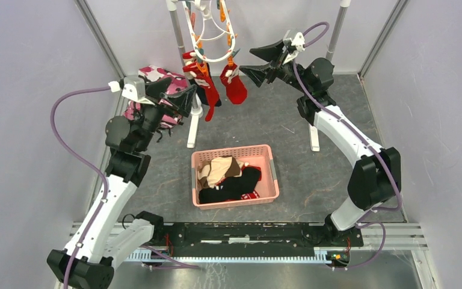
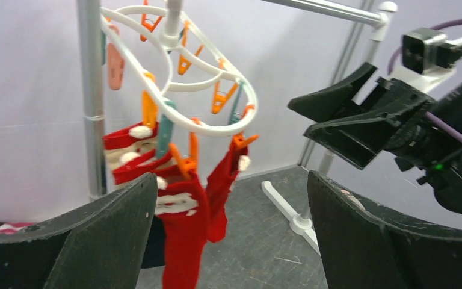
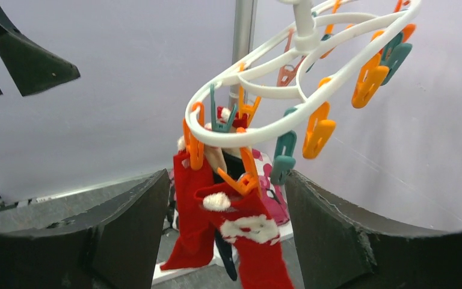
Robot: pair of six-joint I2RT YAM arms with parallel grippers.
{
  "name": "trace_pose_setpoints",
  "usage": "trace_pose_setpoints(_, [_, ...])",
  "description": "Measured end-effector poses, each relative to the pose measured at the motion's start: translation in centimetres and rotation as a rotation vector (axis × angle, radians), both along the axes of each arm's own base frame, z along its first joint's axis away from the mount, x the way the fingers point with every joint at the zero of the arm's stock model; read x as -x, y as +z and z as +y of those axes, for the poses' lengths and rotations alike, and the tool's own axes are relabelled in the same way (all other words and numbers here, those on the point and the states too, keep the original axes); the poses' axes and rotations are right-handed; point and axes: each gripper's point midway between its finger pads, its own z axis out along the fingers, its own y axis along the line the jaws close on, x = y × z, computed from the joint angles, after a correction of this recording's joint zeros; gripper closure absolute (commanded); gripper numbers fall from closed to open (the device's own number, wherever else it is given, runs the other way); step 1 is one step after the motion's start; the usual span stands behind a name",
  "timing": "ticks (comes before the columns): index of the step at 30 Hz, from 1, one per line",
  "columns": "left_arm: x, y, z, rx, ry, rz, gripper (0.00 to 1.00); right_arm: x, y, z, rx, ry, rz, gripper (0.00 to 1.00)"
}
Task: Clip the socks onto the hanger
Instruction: Clamp the sock onto the hanger, then rotate the hanger at the clothesline.
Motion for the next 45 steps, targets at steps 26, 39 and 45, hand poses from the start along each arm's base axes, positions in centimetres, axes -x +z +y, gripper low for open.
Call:
trace_pose_setpoints(26, [-10.7, -0.1, -0.4, 0.276, -0.026, 0.282, 0.33, -2.1, -0.6, -1.8, -0.078, -0.066, 0.088, 0.28])
trace_pose_setpoints(39, [-8.2, -2.0, -0.4, 0.184, -0.048, 0.217, 0.33, 1.1, -1.5, -3.0, -0.057, -0.073, 0.078, 0.40])
trace_pose_setpoints(45, [-5.1, -4.1, 0.4, 0.175, -0.039, 0.212, 0.32, 1.5, 0.6, -0.9, -0.095, -0.023, 0.075, 0.48])
